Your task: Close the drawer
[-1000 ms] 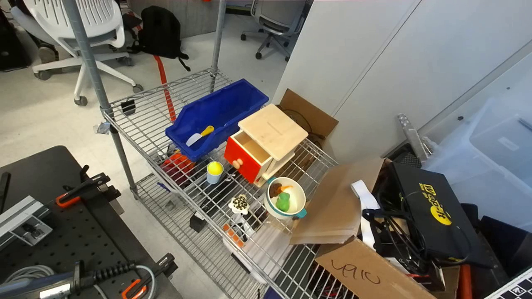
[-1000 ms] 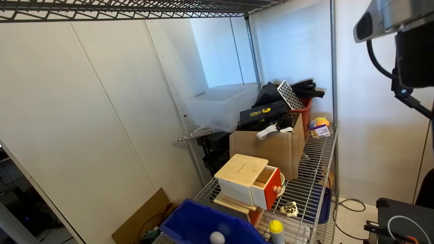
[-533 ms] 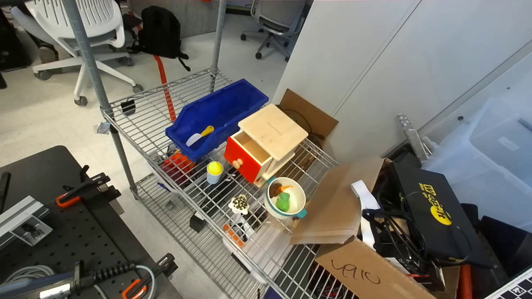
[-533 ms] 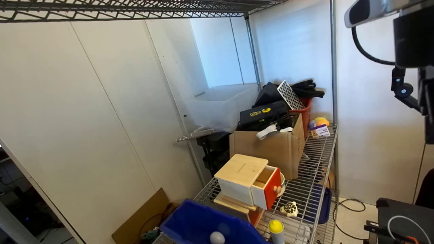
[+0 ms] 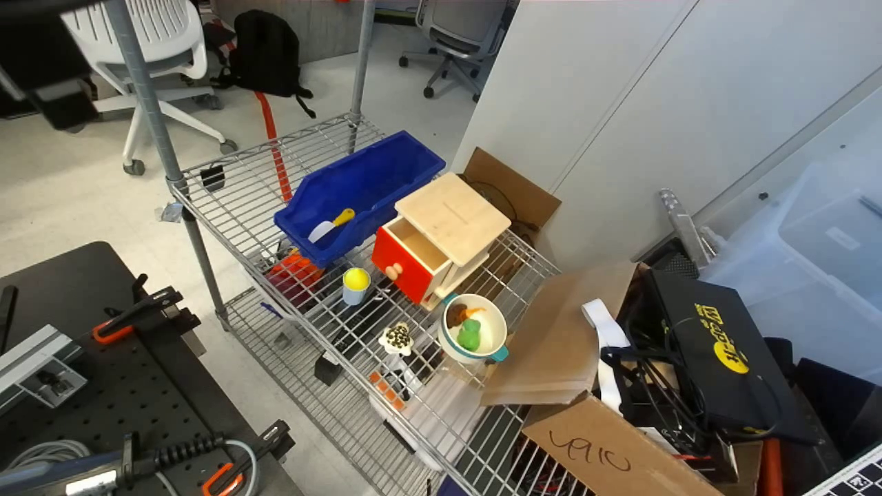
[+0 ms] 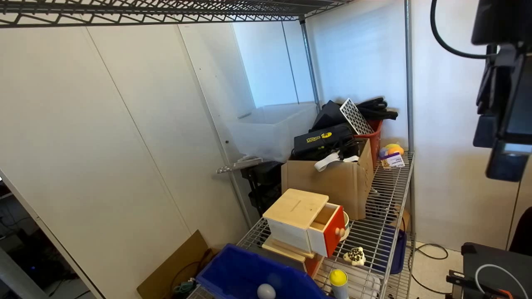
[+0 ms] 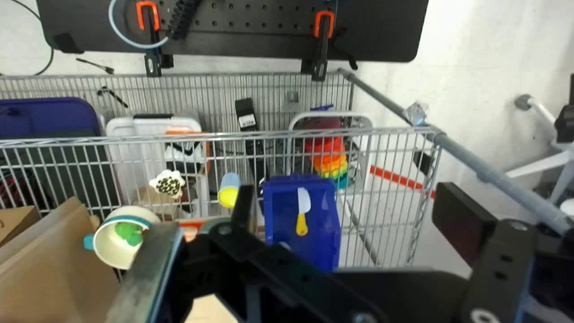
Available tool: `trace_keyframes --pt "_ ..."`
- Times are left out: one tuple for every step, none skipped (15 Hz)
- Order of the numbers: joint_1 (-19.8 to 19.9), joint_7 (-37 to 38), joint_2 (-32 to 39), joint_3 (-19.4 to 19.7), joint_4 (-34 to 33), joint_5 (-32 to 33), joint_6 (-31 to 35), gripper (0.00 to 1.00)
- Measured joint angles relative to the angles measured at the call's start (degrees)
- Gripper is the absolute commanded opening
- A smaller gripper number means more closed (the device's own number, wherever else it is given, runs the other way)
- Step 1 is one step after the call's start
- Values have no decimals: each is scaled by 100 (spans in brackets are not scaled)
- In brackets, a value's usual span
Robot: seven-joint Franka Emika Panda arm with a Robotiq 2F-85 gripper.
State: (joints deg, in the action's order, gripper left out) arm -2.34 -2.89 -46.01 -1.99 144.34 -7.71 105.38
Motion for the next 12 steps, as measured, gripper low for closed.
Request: trace_keyframes --pt "68 103 -64 1 72 0 223 100" --pt "140 207 -122 7 140 0 421 100" --pt "204 316 -170 25 204 -16 592 100" --pt "258 447 -208 59 264 -54 756 100" --pt "306 592 -237 96 327 -70 929 100" --pt "361 730 -259 128 405 -77 1149 100" --pt "411 857 -269 156 493 -97 1390 100" --pt "465 985 -272 176 590 -123 1668 100" --pt "524 1104 -272 189 690 -145 1959 100" --pt "582 1208 -272 205 787 -157 2238 100" --pt "637 1281 -272 216 870 -159 2484 100" --pt "680 1321 -271 234 938 -160 2681 100"
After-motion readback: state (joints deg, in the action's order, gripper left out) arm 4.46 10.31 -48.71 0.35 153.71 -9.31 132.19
